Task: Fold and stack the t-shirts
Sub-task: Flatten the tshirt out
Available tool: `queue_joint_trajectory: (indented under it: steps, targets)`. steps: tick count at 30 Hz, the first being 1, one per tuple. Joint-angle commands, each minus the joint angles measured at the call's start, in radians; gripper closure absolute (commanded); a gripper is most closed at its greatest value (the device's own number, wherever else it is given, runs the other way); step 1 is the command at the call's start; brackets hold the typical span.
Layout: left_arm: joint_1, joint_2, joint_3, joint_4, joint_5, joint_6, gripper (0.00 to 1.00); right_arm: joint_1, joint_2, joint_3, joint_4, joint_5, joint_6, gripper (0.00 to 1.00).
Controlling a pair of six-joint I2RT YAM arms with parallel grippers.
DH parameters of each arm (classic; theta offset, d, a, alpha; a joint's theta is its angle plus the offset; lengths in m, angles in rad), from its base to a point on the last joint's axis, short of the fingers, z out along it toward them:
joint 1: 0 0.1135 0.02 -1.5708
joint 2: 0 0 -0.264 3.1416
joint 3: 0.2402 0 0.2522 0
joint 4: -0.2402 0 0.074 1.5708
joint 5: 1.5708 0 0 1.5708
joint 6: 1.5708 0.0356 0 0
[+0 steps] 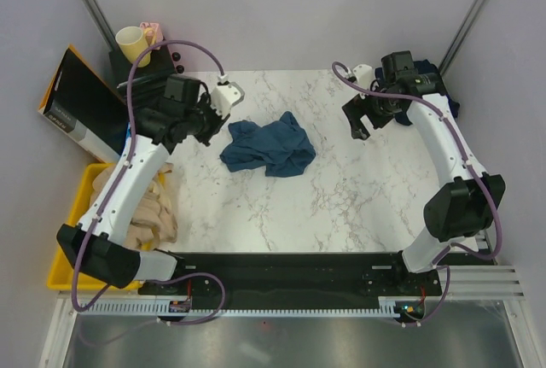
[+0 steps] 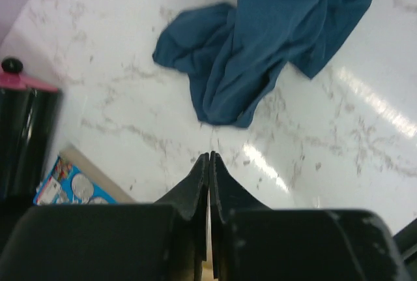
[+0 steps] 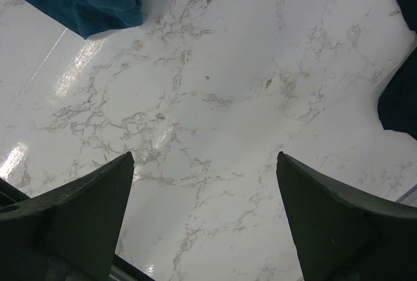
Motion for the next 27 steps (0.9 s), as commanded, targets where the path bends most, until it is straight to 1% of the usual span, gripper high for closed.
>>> queue_joint_trajectory:
  steps: [1,2,3,4,6,8,9,12,14,17,18,19,20,21,22,23,24,25,26,27]
  targets:
    - [0.109,-0.058,-0.113,-0.242,-0.068,0.119,0.98,0.002,-0.037,-0.032,0.037,0.016,-0.027,0.02]
    - [0.133,-0.093,-0.140,-0.243,-0.064,0.128,0.98,0.002,-0.032,-0.034,0.041,0.014,-0.027,0.02]
    - [0.187,-0.112,-0.164,-0.247,-0.050,0.162,0.98,0.002,-0.032,-0.036,0.045,0.011,-0.027,0.02]
    - [0.210,-0.124,-0.207,-0.258,-0.007,0.183,0.98,0.000,-0.029,-0.042,0.051,0.011,-0.027,0.02]
    - [0.261,-0.152,-0.278,-0.293,0.016,0.235,0.98,0.003,-0.023,-0.045,0.057,0.007,-0.027,0.02]
    - [0.293,-0.163,-0.327,-0.298,0.004,0.258,0.98,0.002,-0.018,-0.048,0.060,-0.004,-0.027,0.02]
    - [0.334,-0.169,-0.364,-0.298,-0.001,0.289,0.98,0.003,-0.015,-0.049,0.062,-0.009,-0.028,0.02]
    - [0.431,-0.181,-0.405,-0.305,-0.033,0.355,0.98,0.005,-0.014,-0.051,0.064,-0.010,-0.033,0.02]
    - [0.462,-0.181,-0.419,-0.319,-0.056,0.384,0.98,0.006,-0.017,-0.059,0.064,-0.006,-0.044,0.02]
    - [0.532,-0.195,-0.453,-0.303,-0.140,0.450,0.98,0.006,-0.020,-0.069,0.064,-0.002,-0.050,0.02]
    - [0.578,-0.200,-0.465,-0.292,-0.175,0.470,0.98,0.006,-0.021,-0.077,0.064,-0.004,-0.050,0.02]
    - [0.603,-0.201,-0.474,-0.278,-0.214,0.488,0.98,0.006,-0.026,-0.082,0.064,-0.006,-0.051,0.02]
    - [0.656,-0.203,-0.485,-0.261,-0.241,0.527,0.98,0.005,-0.029,-0.086,0.065,-0.009,-0.056,0.02]
    - [0.686,-0.204,-0.514,-0.216,-0.295,0.548,0.98,0.006,-0.030,-0.097,0.067,-0.009,-0.059,0.02]
    - [0.716,-0.210,-0.531,-0.194,-0.310,0.576,0.98,0.006,-0.032,-0.101,0.070,-0.009,-0.059,0.02]
    - [0.773,-0.213,-0.546,-0.163,-0.329,0.622,0.98,0.006,-0.031,-0.106,0.071,-0.010,-0.061,0.02]
    - [0.799,-0.216,-0.584,-0.122,-0.367,0.645,0.98,0.006,-0.030,-0.112,0.074,-0.012,-0.062,0.02]
    - [0.822,-0.218,-0.609,-0.041,-0.387,0.668,0.98,0.006,-0.029,-0.115,0.076,-0.013,-0.062,0.02]
    - [0.868,-0.218,-0.635,0.014,-0.406,0.718,0.98,0.005,-0.029,-0.120,0.076,-0.015,-0.062,0.02]
    - [0.891,-0.215,-0.684,0.065,-0.441,0.745,0.98,0.006,-0.026,-0.118,0.079,-0.019,-0.062,0.02]
